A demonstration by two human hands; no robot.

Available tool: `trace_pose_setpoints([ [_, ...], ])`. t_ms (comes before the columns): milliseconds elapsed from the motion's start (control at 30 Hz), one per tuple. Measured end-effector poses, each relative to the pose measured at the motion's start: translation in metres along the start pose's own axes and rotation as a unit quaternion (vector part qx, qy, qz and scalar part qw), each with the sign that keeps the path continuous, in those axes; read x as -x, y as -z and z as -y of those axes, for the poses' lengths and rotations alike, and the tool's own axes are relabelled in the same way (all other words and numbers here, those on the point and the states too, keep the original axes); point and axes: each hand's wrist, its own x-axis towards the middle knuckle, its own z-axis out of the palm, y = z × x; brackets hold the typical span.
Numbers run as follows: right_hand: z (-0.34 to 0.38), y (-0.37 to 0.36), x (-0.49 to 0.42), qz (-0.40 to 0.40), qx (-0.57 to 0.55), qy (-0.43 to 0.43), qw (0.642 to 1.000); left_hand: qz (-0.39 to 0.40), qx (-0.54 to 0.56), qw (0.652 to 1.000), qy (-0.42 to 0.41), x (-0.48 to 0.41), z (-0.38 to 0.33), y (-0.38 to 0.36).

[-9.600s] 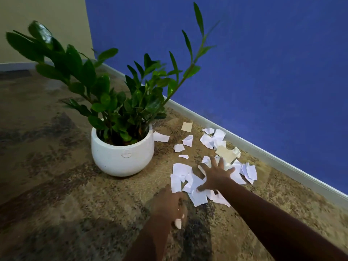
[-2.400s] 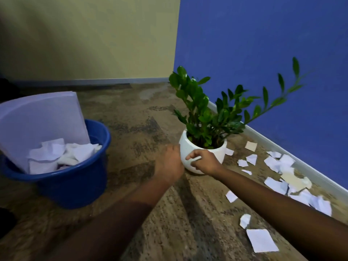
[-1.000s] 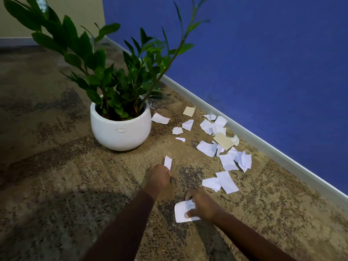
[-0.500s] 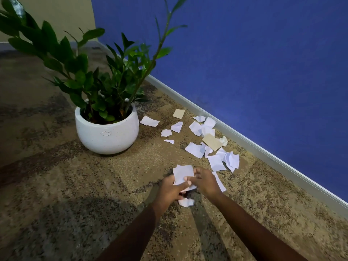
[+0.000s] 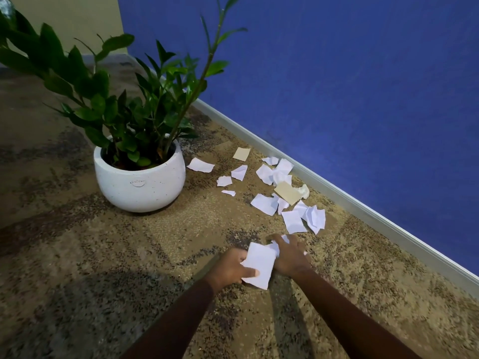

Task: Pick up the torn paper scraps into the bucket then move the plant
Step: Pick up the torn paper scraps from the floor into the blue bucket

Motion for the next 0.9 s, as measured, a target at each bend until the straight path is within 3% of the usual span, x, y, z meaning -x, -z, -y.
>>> trace_pose_setpoints([
  [100, -0.004, -0.001, -0.003, -0.046, 0.034, 0.055, 0.997, 0.011, -0.137, 0.990, -0.016, 0.001, -0.004, -0.006],
  [233, -0.007, 0.007, -0.008, -0.058, -0.061, 0.062, 0.995, 0.017, -0.280, 0.957, -0.069, -0.002, -0.005, -0.021],
  [333, -0.014, 0.021, -0.015, -0.106, -0.167, 0.023, 0.980, -0.011, -0.317, 0.946, -0.070, -0.006, -0.006, -0.028],
  [500, -0.031, 0.048, -0.036, -0.134, -0.319, -0.006, 0.938, -0.066, -0.244, 0.967, -0.027, -0.016, -0.011, -0.022],
  [633, -0.042, 0.066, -0.062, -0.168, -0.359, -0.068, 0.915, -0.118, -0.156, 0.981, 0.001, -0.023, -0.004, -0.008],
  [767, -0.054, 0.072, -0.086, -0.178, -0.266, -0.115, 0.941, -0.149, -0.102, 0.983, 0.024, -0.031, 0.007, 0.007],
  [900, -0.063, 0.066, -0.099, -0.129, -0.129, -0.162, 0.970, -0.165, -0.069, 0.983, 0.039, -0.039, 0.018, 0.021],
])
